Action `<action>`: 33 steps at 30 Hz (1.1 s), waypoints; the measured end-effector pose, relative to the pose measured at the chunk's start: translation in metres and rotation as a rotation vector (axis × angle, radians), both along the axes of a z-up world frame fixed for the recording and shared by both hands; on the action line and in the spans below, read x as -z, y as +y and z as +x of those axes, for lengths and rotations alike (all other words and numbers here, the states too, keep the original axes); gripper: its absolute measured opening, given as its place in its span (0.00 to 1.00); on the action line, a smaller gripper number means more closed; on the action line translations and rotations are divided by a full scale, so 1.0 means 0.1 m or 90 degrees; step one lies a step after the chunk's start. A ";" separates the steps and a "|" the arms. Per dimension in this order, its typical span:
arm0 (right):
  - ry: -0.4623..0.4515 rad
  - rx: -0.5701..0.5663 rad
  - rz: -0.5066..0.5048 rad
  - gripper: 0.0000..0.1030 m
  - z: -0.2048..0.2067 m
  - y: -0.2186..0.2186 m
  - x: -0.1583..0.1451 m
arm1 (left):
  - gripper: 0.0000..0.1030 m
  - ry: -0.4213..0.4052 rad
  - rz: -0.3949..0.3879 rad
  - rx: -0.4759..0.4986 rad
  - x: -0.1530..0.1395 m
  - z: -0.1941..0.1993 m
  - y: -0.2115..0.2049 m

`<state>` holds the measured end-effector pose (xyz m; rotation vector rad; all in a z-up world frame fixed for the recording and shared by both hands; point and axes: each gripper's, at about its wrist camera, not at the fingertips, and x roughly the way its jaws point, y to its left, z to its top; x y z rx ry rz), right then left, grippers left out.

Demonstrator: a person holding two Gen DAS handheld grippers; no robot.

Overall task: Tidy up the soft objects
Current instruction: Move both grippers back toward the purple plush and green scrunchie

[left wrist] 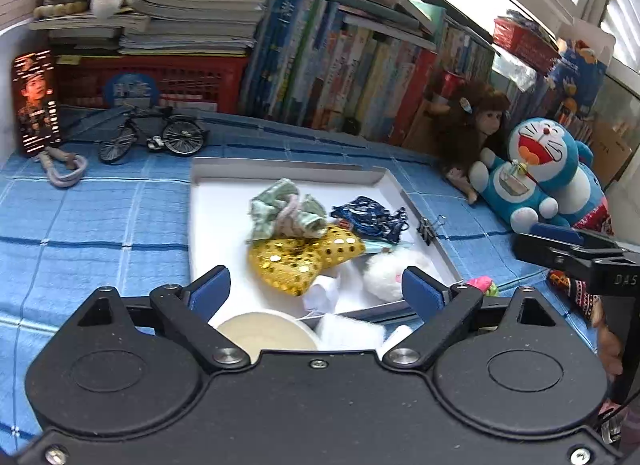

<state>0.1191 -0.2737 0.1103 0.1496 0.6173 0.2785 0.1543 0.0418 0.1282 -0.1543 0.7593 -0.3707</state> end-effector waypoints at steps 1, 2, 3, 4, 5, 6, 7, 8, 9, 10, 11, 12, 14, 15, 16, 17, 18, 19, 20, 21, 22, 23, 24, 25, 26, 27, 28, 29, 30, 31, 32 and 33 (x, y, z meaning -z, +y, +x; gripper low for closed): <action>-0.001 0.004 0.005 0.99 -0.03 -0.04 0.01 | 0.89 0.000 -0.003 -0.007 0.00 -0.03 0.05; -0.001 0.009 0.008 0.99 -0.06 -0.07 0.02 | 0.89 0.000 -0.007 -0.012 0.00 -0.05 0.10; 0.000 0.014 0.010 1.00 -0.08 -0.10 0.03 | 0.89 0.002 -0.012 -0.017 0.00 -0.06 0.16; 0.001 0.020 0.014 1.00 -0.10 -0.13 0.04 | 0.90 0.004 -0.017 -0.025 0.01 -0.07 0.22; 0.002 0.025 0.018 1.00 -0.12 -0.17 0.06 | 0.90 0.006 -0.020 -0.031 0.02 -0.08 0.28; 0.004 0.032 0.024 1.00 -0.13 -0.21 0.07 | 0.90 0.009 -0.022 -0.040 0.03 -0.09 0.32; 0.006 0.038 0.027 1.00 -0.15 -0.24 0.09 | 0.90 0.014 -0.026 -0.050 0.05 -0.10 0.39; 0.007 0.045 0.030 1.00 -0.16 -0.28 0.11 | 0.90 0.019 -0.029 -0.058 0.07 -0.11 0.44; 0.009 0.055 0.032 1.00 -0.17 -0.33 0.13 | 0.90 0.025 -0.034 -0.067 0.09 -0.11 0.50; 0.010 0.063 0.033 1.00 -0.18 -0.37 0.15 | 0.90 0.035 -0.043 -0.078 0.12 -0.12 0.57; 0.010 0.077 0.033 1.00 -0.21 -0.42 0.17 | 0.90 0.045 -0.052 -0.085 0.15 -0.12 0.63; 0.006 0.092 0.031 1.00 -0.24 -0.46 0.18 | 0.90 0.054 -0.065 -0.093 0.18 -0.14 0.71; -0.009 0.127 0.023 1.00 -0.33 -0.56 0.21 | 0.90 0.063 -0.094 -0.116 0.25 -0.21 0.87; -0.014 0.141 0.025 1.00 -0.37 -0.61 0.23 | 0.90 0.061 -0.102 -0.125 0.29 -0.25 0.95; -0.019 0.153 0.029 1.00 -0.40 -0.67 0.26 | 0.90 0.058 -0.105 -0.134 0.33 -0.29 1.01; -0.022 0.169 0.036 1.00 -0.45 -0.73 0.30 | 0.90 0.054 -0.102 -0.144 0.37 -0.34 1.07; -0.021 0.181 0.044 0.99 -0.48 -0.79 0.34 | 0.90 0.050 -0.097 -0.152 0.41 -0.39 1.13; -0.017 0.189 0.052 0.99 -0.50 -0.84 0.38 | 0.90 0.047 -0.092 -0.157 0.46 -0.42 1.16; -0.009 0.195 0.063 0.99 -0.51 -0.89 0.43 | 0.90 0.043 -0.087 -0.160 0.51 -0.47 1.19; 0.001 0.201 0.076 0.99 -0.52 -0.93 0.49 | 0.90 0.038 -0.081 -0.162 0.55 -0.51 1.20; 0.011 0.206 0.090 0.98 -0.52 -0.98 0.54 | 0.90 0.033 -0.075 -0.164 0.60 -0.55 1.20; 0.022 0.209 0.103 0.98 -0.51 -1.00 0.60 | 0.90 0.026 -0.069 -0.163 0.65 -0.59 1.18; 0.031 0.212 0.117 0.97 -0.50 -1.03 0.64 | 0.90 0.018 -0.062 -0.159 0.69 -0.63 1.17; 0.041 0.215 0.131 0.97 -0.49 -1.05 0.68 | 0.90 0.009 -0.054 -0.152 0.73 -0.67 1.14; 0.053 0.218 0.147 0.97 -0.48 -1.08 0.73 | 0.90 -0.001 -0.045 -0.144 0.77 -0.71 1.11; 0.062 0.220 0.158 0.96 -0.47 -1.09 0.77 | 0.90 -0.009 -0.037 -0.135 0.80 -0.74 1.09; 0.069 0.221 0.167 0.96 -0.46 -1.10 0.81 | 0.90 -0.015 -0.030 -0.126 0.85 -0.76 1.06; 0.079 0.222 0.174 0.96 -0.46 -1.10 0.84 | 0.90 -0.017 -0.025 -0.121 0.89 -0.79 1.04; 0.086 0.222 0.178 0.96 -0.44 -1.09 0.87 | 0.90 -0.017 -0.020 -0.118 0.93 -0.80 1.03; 0.092 0.222 0.183 0.96 -0.42 -1.08 0.89 | 0.90 -0.014 -0.018 -0.118 0.97 -0.81 1.02; 0.098 0.219 0.189 0.96 -0.40 -1.07 0.91 | 0.89 -0.010 -0.019 -0.118 1.01 -0.81 1.02; 0.103 0.216 0.195 0.96 -0.40 -1.07 0.94 | 0.89 -0.007 -0.022 -0.117 1.03 -0.80 1.01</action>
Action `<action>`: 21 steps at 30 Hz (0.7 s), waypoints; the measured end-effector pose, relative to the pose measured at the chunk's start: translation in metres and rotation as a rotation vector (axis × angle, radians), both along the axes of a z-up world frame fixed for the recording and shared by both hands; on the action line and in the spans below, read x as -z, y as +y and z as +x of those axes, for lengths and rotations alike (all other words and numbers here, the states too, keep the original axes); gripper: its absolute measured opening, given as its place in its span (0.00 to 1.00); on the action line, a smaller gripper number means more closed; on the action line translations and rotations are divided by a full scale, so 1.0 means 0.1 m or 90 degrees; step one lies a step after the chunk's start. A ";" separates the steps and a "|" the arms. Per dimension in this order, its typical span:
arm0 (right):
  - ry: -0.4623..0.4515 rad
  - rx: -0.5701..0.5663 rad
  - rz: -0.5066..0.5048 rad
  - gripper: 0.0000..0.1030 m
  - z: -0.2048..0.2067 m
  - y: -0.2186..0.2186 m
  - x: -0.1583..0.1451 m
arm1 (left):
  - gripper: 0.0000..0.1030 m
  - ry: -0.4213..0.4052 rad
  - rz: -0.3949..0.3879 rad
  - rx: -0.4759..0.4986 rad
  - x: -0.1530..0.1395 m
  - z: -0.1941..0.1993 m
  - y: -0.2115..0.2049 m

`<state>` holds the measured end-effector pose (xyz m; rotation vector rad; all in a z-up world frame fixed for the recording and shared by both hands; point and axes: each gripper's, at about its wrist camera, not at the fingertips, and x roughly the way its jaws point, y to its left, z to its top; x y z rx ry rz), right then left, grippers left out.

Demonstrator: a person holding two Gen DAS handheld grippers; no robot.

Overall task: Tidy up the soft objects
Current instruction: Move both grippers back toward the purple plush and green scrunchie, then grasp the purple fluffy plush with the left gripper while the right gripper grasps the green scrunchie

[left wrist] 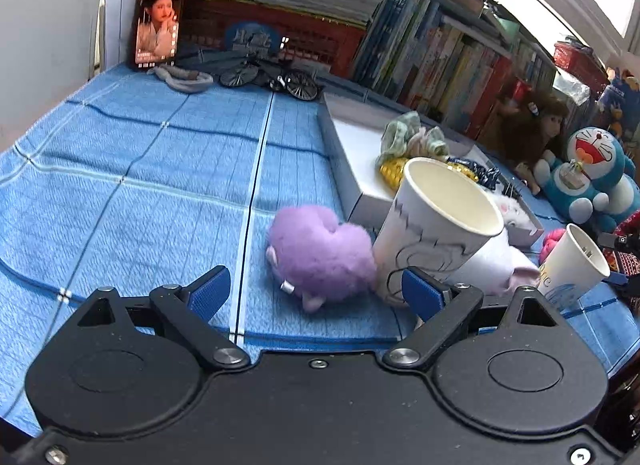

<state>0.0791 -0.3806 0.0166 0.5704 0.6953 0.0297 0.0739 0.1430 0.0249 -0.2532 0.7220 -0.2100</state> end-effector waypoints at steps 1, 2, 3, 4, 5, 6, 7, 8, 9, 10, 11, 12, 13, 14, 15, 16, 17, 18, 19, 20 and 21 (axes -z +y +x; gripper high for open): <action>0.003 -0.003 0.010 0.96 0.01 0.01 0.02 | 0.89 0.002 -0.004 0.002 0.02 0.00 0.01; 0.006 -0.006 0.019 0.96 0.03 0.02 0.03 | 0.88 0.002 -0.008 0.005 0.03 0.00 0.00; 0.008 -0.007 0.025 0.96 0.05 0.02 0.04 | 0.88 0.002 -0.010 0.008 0.04 0.00 0.00; 0.010 -0.006 0.029 0.96 0.07 0.03 0.06 | 0.87 0.001 -0.010 0.011 0.05 0.01 -0.01; 0.012 -0.004 0.030 0.96 0.09 0.04 0.07 | 0.87 0.002 -0.006 0.013 0.05 0.02 -0.03; 0.014 -0.001 0.027 0.96 0.12 0.06 0.08 | 0.87 0.002 -0.001 0.012 0.06 0.03 -0.05; 0.017 0.002 0.024 0.96 0.15 0.08 0.09 | 0.87 0.004 0.007 0.009 0.07 0.04 -0.07; 0.021 0.006 0.022 0.95 0.18 0.09 0.10 | 0.86 0.006 0.015 0.007 0.07 0.05 -0.10; 0.026 0.007 0.024 0.94 0.21 0.10 0.11 | 0.86 0.006 0.020 0.008 0.08 0.06 -0.12; 0.029 0.005 0.031 0.94 0.23 0.11 0.12 | 0.86 0.005 0.023 0.011 0.09 0.07 -0.14; 0.032 0.002 0.037 0.94 0.26 0.12 0.13 | 0.86 0.004 0.022 0.015 0.09 0.07 -0.15; 0.035 0.000 0.041 0.93 0.27 0.13 0.14 | 0.85 0.003 0.021 0.017 0.10 0.08 -0.17; 0.039 -0.002 0.043 0.93 0.29 0.15 0.16 | 0.85 0.003 0.021 0.019 0.10 0.09 -0.18; 0.042 -0.003 0.041 0.93 0.31 0.16 0.16 | 0.85 0.002 0.021 0.020 0.11 0.10 -0.20; 0.046 -0.002 0.039 0.92 0.33 0.18 0.18 | 0.85 0.000 0.023 0.022 0.11 0.11 -0.21; 0.051 -0.002 0.039 0.92 0.36 0.19 0.19 | 0.84 0.000 0.027 0.023 0.11 0.12 -0.22; 0.055 -0.001 0.040 0.91 0.37 0.20 0.21 | 0.84 -0.001 0.030 0.023 0.12 0.13 -0.23; 0.060 -0.001 0.043 0.91 0.39 0.20 0.23 | 0.84 -0.001 0.031 0.023 0.12 0.14 -0.23; 0.062 0.001 0.045 0.91 0.40 0.20 0.24 | 0.83 -0.001 0.031 0.024 0.12 0.15 -0.24; 0.063 0.003 0.045 0.90 0.41 0.21 0.25 | 0.83 0.000 0.030 0.025 0.12 0.16 -0.24; 0.063 0.003 0.043 0.90 0.41 0.21 0.25 | 0.83 -0.001 0.029 0.026 0.12 0.17 -0.23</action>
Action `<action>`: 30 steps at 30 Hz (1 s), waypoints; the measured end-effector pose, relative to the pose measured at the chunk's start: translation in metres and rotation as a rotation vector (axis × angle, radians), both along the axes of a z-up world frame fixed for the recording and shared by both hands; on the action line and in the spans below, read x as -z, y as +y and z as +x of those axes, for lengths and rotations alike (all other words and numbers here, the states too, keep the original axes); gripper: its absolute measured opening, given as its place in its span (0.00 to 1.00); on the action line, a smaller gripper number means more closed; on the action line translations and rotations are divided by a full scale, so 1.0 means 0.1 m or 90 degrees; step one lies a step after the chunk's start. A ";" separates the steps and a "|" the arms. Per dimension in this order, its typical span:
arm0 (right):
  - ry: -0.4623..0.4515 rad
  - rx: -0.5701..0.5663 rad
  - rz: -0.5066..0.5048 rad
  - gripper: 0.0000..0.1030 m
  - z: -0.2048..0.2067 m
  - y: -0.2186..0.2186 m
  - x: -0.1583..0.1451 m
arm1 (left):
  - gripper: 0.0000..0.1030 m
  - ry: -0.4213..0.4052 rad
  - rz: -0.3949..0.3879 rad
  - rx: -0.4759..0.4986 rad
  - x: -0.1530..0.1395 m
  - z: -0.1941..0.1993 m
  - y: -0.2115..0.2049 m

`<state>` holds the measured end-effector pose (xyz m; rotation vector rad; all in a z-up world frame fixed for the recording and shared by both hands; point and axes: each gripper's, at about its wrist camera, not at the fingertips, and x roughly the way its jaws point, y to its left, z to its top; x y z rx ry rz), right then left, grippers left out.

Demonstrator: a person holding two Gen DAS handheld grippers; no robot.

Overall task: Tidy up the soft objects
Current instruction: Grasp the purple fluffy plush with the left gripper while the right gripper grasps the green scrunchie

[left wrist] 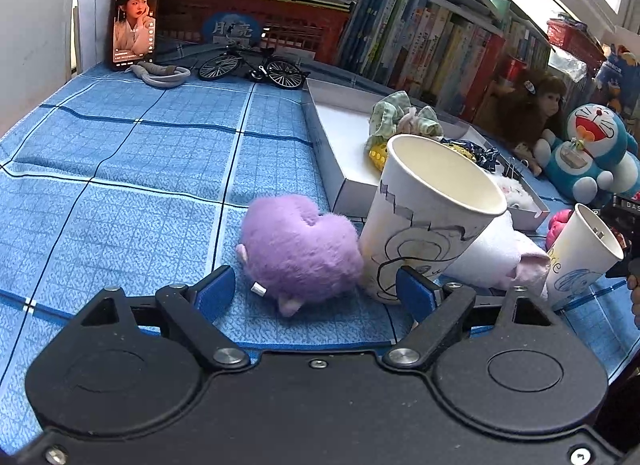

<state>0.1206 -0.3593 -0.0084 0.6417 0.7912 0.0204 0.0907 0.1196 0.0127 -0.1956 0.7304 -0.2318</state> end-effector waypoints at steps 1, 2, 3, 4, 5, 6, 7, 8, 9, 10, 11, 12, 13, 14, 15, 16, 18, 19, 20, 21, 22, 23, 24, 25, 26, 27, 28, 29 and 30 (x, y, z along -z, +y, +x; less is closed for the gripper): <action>0.000 0.000 -0.002 0.90 0.01 0.01 0.00 | 0.83 -0.001 -0.002 0.000 0.00 0.01 0.00; 0.001 -0.001 -0.004 0.90 0.01 0.02 0.00 | 0.83 0.000 -0.004 0.000 0.01 0.01 0.01; 0.001 -0.003 -0.006 0.89 0.02 0.02 0.00 | 0.83 0.000 -0.004 0.000 0.01 0.02 0.02; 0.002 -0.004 -0.009 0.88 0.02 0.02 0.00 | 0.83 0.001 -0.004 0.000 0.02 0.02 0.02; 0.003 -0.004 -0.011 0.86 0.02 0.03 -0.01 | 0.83 0.002 -0.003 0.001 0.03 0.03 0.02; 0.003 -0.003 -0.010 0.83 0.02 0.03 -0.01 | 0.83 0.002 -0.002 0.001 0.03 0.04 0.03; 0.004 -0.002 -0.010 0.82 0.02 0.03 -0.01 | 0.82 0.003 -0.001 0.000 0.04 0.04 0.03; 0.004 -0.002 -0.010 0.80 0.02 0.03 -0.01 | 0.79 0.002 0.000 0.000 0.05 0.03 0.03; 0.004 -0.002 -0.010 0.78 0.02 0.03 -0.01 | 0.77 0.001 0.002 0.000 0.05 0.03 0.03; 0.005 -0.001 -0.013 0.77 0.03 0.04 -0.01 | 0.73 0.000 0.004 -0.001 0.05 0.03 0.03; 0.005 -0.001 -0.016 0.75 0.02 0.04 -0.01 | 0.67 -0.001 0.003 -0.003 0.05 0.02 0.03; 0.004 0.001 -0.016 0.72 0.02 0.04 -0.02 | 0.63 0.000 0.002 -0.005 0.05 0.03 0.04; 0.002 0.004 -0.013 0.70 0.01 0.03 -0.02 | 0.54 0.003 0.000 -0.006 0.05 0.03 0.04; -0.005 0.009 -0.006 0.63 -0.01 0.02 -0.04 | 0.52 0.005 0.002 -0.009 0.04 0.04 0.04; -0.010 0.011 0.003 0.56 -0.03 0.00 -0.05 | 0.51 0.007 0.003 -0.008 0.03 0.04 0.05; -0.014 0.016 0.008 0.53 -0.05 -0.02 -0.07 | 0.47 0.009 0.004 -0.009 0.02 0.03 0.06; -0.017 0.029 0.003 0.27 -0.06 -0.05 -0.10 | 0.42 0.007 0.004 -0.011 -0.02 0.02 0.07; -0.014 0.036 0.001 0.20 -0.06 -0.07 -0.11 | 0.42 0.006 0.003 -0.012 -0.04 0.02 0.09; -0.011 0.038 0.003 0.21 -0.06 -0.09 -0.12 | 0.42 0.004 0.002 -0.015 -0.06 0.01 0.10; -0.009 0.034 0.010 0.21 -0.05 -0.11 -0.11 | 0.42 0.001 0.001 -0.019 -0.07 0.01 0.12; -0.007 0.034 0.018 0.22 -0.05 -0.12 -0.10 | 0.42 -0.001 0.002 -0.021 -0.09 0.00 0.13; -0.004 0.031 0.024 0.24 -0.05 -0.13 -0.09 | 0.42 -0.001 0.003 -0.023 -0.09 -0.01 0.14; -0.004 0.023 0.028 0.27 -0.05 -0.13 -0.08 | 0.42 -0.001 0.002 -0.025 -0.10 -0.01 0.15; -0.006 0.018 0.030 0.29 -0.05 -0.13 -0.07 | 0.42 0.001 -0.001 -0.027 -0.10 -0.02 0.16; -0.007 0.014 0.029 0.36 -0.06 -0.13 -0.06 | 0.41 0.003 -0.004 -0.030 -0.10 -0.02 0.18; -0.011 0.008 0.031 0.45 -0.07 -0.12 -0.05 | 0.42 0.006 -0.010 -0.032 -0.10 -0.03 0.19; -0.013 0.003 0.035 0.50 -0.07 -0.11 -0.04 | 0.42 0.008 -0.017 -0.034 -0.10 -0.03 0.21; -0.015 -0.005 0.039 0.58 -0.07 -0.10 -0.04 | 0.42 0.009 -0.023 -0.035 -0.10 -0.03 0.23; -0.016 -0.013 0.040 0.65 -0.07 -0.08 -0.04 | 0.43 0.008 -0.030 -0.037 -0.10 -0.04 0.24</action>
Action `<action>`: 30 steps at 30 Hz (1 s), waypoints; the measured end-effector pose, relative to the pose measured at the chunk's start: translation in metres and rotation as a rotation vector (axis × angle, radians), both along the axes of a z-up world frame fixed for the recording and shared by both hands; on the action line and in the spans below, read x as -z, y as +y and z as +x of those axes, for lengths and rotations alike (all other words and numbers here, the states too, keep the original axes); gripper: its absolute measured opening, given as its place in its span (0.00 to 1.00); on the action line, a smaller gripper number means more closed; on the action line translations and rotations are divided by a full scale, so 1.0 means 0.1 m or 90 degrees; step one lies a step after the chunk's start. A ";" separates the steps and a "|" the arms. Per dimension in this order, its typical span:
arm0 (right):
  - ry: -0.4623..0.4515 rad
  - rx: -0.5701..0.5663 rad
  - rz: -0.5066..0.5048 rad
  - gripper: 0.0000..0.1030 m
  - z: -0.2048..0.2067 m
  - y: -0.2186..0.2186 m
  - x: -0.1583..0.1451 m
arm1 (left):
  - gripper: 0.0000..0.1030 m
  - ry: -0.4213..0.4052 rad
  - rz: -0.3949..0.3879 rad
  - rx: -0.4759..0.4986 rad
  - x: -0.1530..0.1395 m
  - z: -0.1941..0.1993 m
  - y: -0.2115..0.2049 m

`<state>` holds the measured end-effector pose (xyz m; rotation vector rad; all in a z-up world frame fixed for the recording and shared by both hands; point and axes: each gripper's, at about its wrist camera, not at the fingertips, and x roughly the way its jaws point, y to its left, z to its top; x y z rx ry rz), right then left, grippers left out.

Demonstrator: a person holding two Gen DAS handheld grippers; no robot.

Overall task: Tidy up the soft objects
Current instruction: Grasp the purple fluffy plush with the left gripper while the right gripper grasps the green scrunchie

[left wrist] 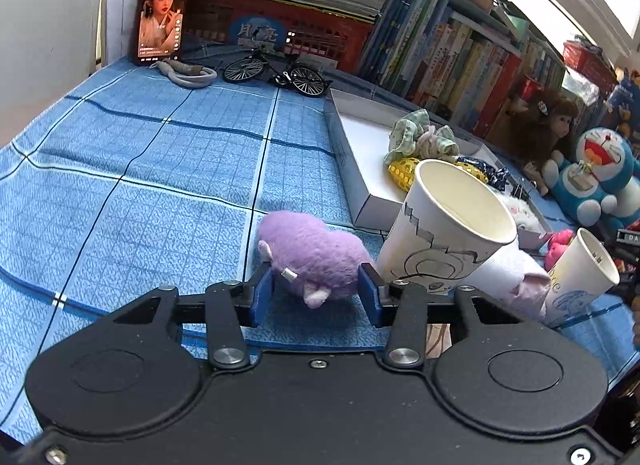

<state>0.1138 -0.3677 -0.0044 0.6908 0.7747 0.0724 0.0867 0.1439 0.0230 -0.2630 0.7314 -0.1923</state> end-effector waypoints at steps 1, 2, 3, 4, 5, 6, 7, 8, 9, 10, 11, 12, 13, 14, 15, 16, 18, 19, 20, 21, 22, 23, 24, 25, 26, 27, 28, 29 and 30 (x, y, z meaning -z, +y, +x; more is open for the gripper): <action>0.000 -0.008 -0.004 0.68 0.01 0.03 0.00 | 0.44 0.000 -0.006 -0.002 0.00 0.00 0.01; 0.002 -0.015 -0.011 0.73 0.02 0.05 0.00 | 0.47 0.004 -0.011 -0.005 0.01 0.00 0.02; 0.006 -0.021 -0.019 0.75 0.04 0.08 0.00 | 0.48 0.008 -0.015 -0.008 0.01 0.01 0.03; 0.010 -0.024 -0.027 0.75 0.05 0.10 0.00 | 0.52 0.011 -0.021 -0.012 0.02 0.03 0.04; 0.013 -0.027 -0.033 0.76 0.07 0.13 0.01 | 0.55 0.013 -0.026 -0.017 0.03 0.04 0.04; 0.014 -0.030 -0.034 0.77 0.09 0.15 0.02 | 0.58 0.015 -0.032 -0.022 0.04 0.05 0.05; 0.015 -0.031 -0.032 0.78 0.10 0.16 0.03 | 0.62 0.016 -0.040 -0.027 0.05 0.07 0.06; 0.016 -0.030 -0.030 0.78 0.11 0.17 0.03 | 0.65 0.017 -0.053 -0.033 0.06 0.08 0.08; 0.016 -0.028 -0.029 0.78 0.12 0.18 0.04 | 0.66 0.020 -0.067 -0.038 0.08 0.10 0.10; 0.016 -0.027 -0.029 0.78 0.13 0.18 0.04 | 0.66 0.027 -0.083 -0.045 0.10 0.12 0.12; 0.016 -0.026 -0.029 0.78 0.14 0.19 0.04 | 0.65 0.034 -0.100 -0.051 0.13 0.14 0.14; 0.016 -0.025 -0.030 0.75 0.15 0.19 0.05 | 0.64 0.037 -0.113 -0.056 0.15 0.15 0.16; 0.016 -0.024 -0.031 0.71 0.15 0.19 0.04 | 0.62 0.037 -0.123 -0.059 0.16 0.16 0.18; 0.015 -0.021 -0.034 0.64 0.15 0.20 0.04 | 0.51 0.037 -0.129 -0.064 0.17 0.17 0.19; 0.017 -0.018 -0.037 0.59 0.15 0.20 0.04 | 0.45 0.039 -0.129 -0.072 0.19 0.17 0.19; 0.015 -0.017 -0.036 0.58 0.14 0.20 0.04 | 0.46 0.041 -0.132 -0.078 0.20 0.18 0.19; 0.016 -0.009 -0.022 0.49 0.13 0.19 0.05 | 0.44 0.041 -0.137 -0.085 0.20 0.16 0.20; 0.016 -0.004 -0.017 0.47 0.12 0.18 0.04 | 0.43 0.041 -0.138 -0.088 0.19 0.15 0.20; 0.016 -0.001 -0.016 0.42 0.12 0.18 0.03 | 0.42 0.041 -0.142 -0.092 0.18 0.14 0.21; 0.015 0.003 -0.019 0.38 0.10 0.18 0.01 | 0.42 0.041 -0.144 -0.096 0.17 0.13 0.22; 0.014 0.007 -0.024 0.35 0.10 0.18 -0.01 | 0.42 0.040 -0.145 -0.098 0.15 0.13 0.23; 0.012 0.009 -0.031 0.31 0.08 0.18 -0.04 | 0.42 0.036 -0.142 -0.101 0.12 0.12 0.24; 0.010 0.011 -0.036 0.29 0.07 0.18 -0.06 | 0.42 0.031 -0.137 -0.105 0.09 0.11 0.24; 0.008 0.013 -0.040 0.28 0.06 0.18 -0.08 | 0.41 0.024 -0.129 -0.107 0.04 0.10 0.25; 0.007 0.017 -0.041 0.25 0.06 0.16 -0.10 | 0.42 0.016 -0.122 -0.108 0.00 0.09 0.25; 0.006 0.023 -0.041 0.21 0.05 0.14 -0.12 | 0.42 0.008 -0.114 -0.109 -0.04 0.09 0.25; 0.004 0.027 -0.039 0.21 0.05 0.12 -0.14 | 0.42 0.001 -0.105 -0.111 -0.09 0.09 0.26; 0.002 0.030 -0.038 0.21 0.04 0.10 -0.16 | 0.42 -0.006 -0.096 -0.112 -0.13 0.09 0.25; 0.001 0.033 -0.040 0.21 0.04 0.08 -0.17 | 0.42 -0.012 -0.088 -0.110 -0.17 0.09 0.25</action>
